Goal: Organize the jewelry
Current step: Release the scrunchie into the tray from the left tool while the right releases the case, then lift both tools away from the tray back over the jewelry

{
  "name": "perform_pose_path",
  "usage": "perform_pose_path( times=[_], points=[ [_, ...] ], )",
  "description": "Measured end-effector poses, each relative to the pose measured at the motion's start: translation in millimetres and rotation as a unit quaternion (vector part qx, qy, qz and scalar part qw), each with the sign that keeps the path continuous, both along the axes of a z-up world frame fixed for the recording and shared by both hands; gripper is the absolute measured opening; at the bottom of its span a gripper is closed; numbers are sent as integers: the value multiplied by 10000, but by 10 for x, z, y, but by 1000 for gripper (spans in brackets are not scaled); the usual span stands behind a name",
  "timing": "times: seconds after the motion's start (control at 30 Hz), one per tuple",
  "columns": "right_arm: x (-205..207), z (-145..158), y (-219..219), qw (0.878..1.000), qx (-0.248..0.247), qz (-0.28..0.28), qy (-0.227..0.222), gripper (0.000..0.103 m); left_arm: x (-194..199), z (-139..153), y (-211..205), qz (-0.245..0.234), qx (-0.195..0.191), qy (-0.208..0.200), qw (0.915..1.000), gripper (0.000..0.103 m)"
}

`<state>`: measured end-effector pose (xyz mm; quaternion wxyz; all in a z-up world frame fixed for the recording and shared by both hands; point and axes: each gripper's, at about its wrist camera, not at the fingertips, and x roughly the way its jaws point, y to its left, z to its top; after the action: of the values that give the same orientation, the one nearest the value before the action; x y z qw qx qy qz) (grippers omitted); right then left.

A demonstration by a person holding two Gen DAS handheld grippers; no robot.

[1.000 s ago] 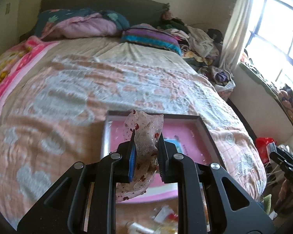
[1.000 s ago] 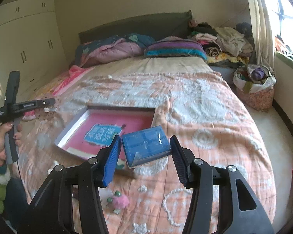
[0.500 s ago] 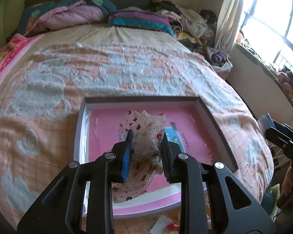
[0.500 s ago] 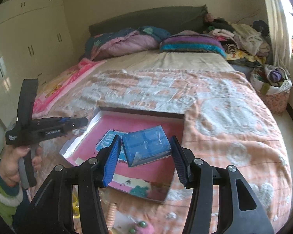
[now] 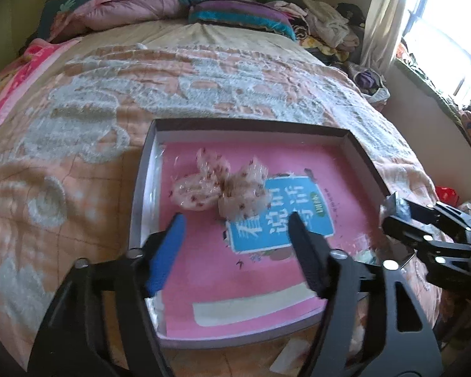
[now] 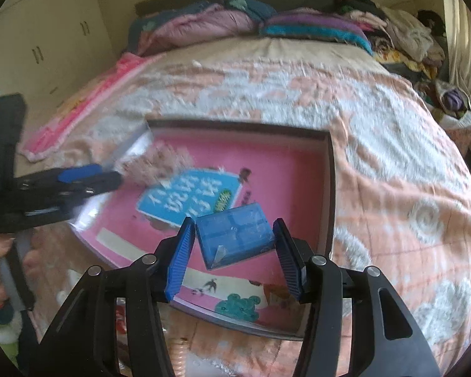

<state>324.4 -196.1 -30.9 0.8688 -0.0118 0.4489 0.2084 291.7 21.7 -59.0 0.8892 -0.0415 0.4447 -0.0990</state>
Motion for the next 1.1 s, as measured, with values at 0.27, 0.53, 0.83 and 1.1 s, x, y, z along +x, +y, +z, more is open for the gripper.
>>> perform_pose_path(
  times=[0.27, 0.53, 0.83, 1.1],
  points=[
    [-11, -214, -16, 9996, -134, -156, 178, 61, -264, 102, 71, 335, 300, -59, 9990, 94],
    [-295, 129, -250, 9987, 170, -398, -275, 83, -628, 269, 160, 557, 179, -260, 9979, 94],
    [-729, 715, -481, 9930, 289, -471, -1044, 89, -1090, 691, 249, 936, 111, -1004, 9905, 94],
    [-1070, 1062, -681, 9859, 335, -623, -1515, 89, -1389, 1050, 300, 1050, 214, -1394, 9844, 94]
  ],
)
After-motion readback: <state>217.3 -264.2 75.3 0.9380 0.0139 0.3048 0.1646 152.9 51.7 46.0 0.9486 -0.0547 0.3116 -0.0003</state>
